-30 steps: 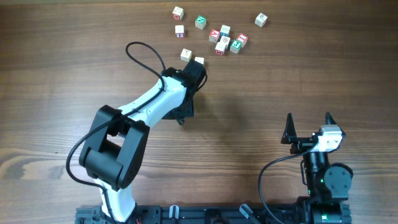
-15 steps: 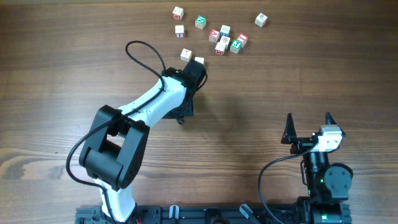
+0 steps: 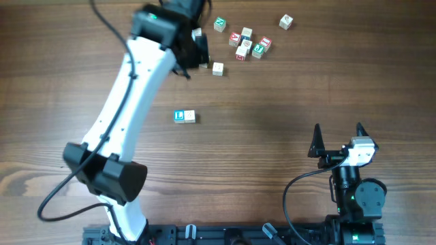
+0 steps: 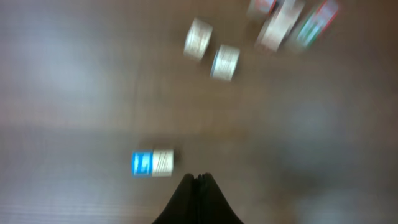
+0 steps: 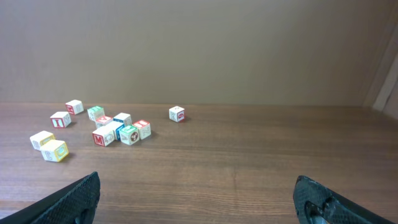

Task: Form a horizontal line
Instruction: 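Reach the left gripper back to the cluster and grasp a picture block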

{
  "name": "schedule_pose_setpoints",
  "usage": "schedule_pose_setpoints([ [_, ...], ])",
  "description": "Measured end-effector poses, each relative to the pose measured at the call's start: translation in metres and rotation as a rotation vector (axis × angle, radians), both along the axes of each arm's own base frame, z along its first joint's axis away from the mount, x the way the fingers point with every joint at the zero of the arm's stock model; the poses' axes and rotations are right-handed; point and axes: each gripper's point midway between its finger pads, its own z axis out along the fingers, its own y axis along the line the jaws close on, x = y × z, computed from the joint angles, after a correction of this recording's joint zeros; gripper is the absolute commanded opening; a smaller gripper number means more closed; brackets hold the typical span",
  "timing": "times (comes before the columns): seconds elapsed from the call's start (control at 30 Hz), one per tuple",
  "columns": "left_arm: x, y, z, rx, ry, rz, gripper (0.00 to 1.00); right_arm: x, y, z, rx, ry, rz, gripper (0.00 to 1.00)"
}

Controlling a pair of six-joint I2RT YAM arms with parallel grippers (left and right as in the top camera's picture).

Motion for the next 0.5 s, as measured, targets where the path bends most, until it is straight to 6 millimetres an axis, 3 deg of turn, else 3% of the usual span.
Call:
schedule_pose_setpoints([
  [0.07, 0.043, 0.004, 0.045, -0.087, -0.212, 0.033, 0.04, 0.000, 0.000, 0.000, 0.000, 0.000, 0.000, 1.00],
  [0.13, 0.068, 0.010, 0.064, -0.120, -0.325, 0.054, 0.04, 0.000, 0.000, 0.000, 0.000, 0.000, 0.000, 1.00],
  [0.2, 0.081, 0.007, 0.068, -0.134, -0.368, 0.051, 0.04, 0.000, 0.000, 0.000, 0.000, 0.000, 0.000, 1.00],
  [0.27, 0.095, 0.001, 0.058, -0.138, -0.378, 0.041, 0.04, 0.000, 0.000, 0.000, 0.000, 0.000, 0.000, 1.00],
  [0.37, 0.124, -0.009, 0.020, -0.132, -0.361, 0.036, 0.04, 0.000, 0.000, 0.000, 0.000, 0.000, 0.000, 1.00],
  [0.5, 0.153, -0.019, -0.005, -0.144, -0.391, 0.031, 0.04, 0.000, 0.000, 0.000, 0.000, 0.000, 0.000, 1.00],
])
